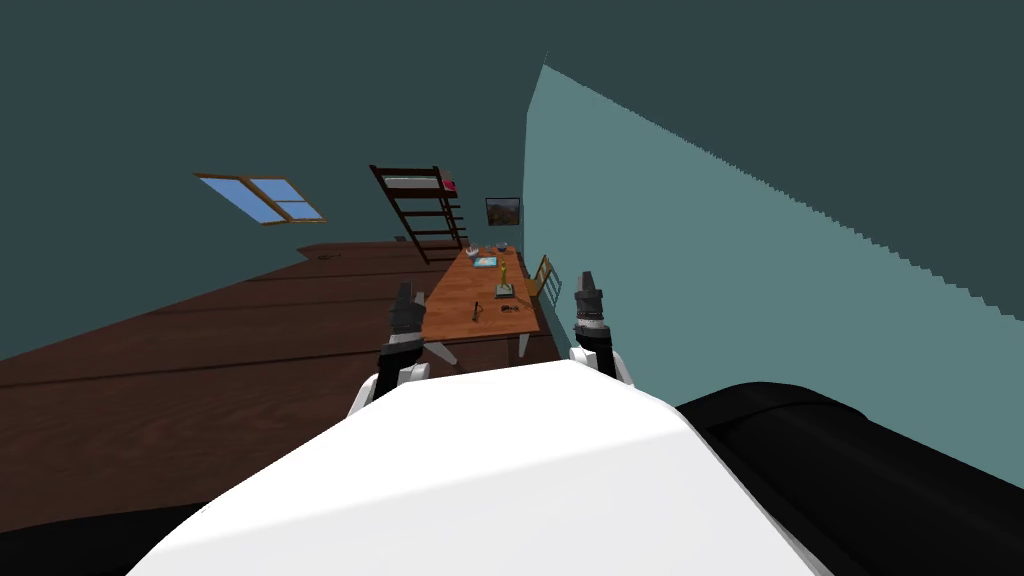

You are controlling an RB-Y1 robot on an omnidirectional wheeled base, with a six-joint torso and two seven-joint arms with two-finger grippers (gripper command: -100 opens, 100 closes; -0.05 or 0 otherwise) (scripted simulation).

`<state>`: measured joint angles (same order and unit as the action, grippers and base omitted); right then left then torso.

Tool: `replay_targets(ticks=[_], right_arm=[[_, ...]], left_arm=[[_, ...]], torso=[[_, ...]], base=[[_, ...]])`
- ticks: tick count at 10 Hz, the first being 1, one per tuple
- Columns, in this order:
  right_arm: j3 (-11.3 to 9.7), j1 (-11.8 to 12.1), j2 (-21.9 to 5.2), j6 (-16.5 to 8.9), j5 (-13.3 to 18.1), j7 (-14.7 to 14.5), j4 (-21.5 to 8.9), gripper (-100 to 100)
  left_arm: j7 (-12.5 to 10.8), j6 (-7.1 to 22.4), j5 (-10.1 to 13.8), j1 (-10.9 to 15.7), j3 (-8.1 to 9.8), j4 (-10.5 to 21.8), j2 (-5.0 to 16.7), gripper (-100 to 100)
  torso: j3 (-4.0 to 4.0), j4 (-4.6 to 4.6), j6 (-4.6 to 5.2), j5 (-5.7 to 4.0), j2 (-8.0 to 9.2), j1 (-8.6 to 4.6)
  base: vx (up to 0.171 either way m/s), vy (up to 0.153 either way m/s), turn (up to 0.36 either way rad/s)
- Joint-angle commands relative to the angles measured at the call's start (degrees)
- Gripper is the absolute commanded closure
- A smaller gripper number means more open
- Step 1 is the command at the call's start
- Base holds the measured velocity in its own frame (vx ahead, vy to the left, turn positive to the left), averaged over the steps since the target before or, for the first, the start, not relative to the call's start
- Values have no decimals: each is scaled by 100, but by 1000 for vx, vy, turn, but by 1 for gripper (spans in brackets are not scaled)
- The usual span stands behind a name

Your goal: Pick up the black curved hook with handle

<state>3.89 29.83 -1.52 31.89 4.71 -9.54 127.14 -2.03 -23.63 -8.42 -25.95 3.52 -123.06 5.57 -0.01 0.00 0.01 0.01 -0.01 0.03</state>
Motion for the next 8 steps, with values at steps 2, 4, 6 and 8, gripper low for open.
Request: replay_targets(ticks=[2,4,6,8], right_arm=[[0,0,0,0,0,0,0,0],[0,0,0,0,0,0,0,0],[0,0,0,0,0,0,0,0],[0,0,0,0,0,0,0,0]], left_arm=[[-7,199,-243,227,32,397,236,-100],[-18,388,-476,436,63,715,370,-100],[-24,492,-604,550,81,953,424,-100],[-38,712,-880,793,119,1365,510,-100]], torso=[[0,0,0,0,0,0],[1,0,-1,0,2,-1],[1,0,-2,0,2,-1],[1,0,0,-1,1,-2]], base=[[-3,2,-86],[-6,2,-87],[-5,2,-34],[-9,1,-126]])
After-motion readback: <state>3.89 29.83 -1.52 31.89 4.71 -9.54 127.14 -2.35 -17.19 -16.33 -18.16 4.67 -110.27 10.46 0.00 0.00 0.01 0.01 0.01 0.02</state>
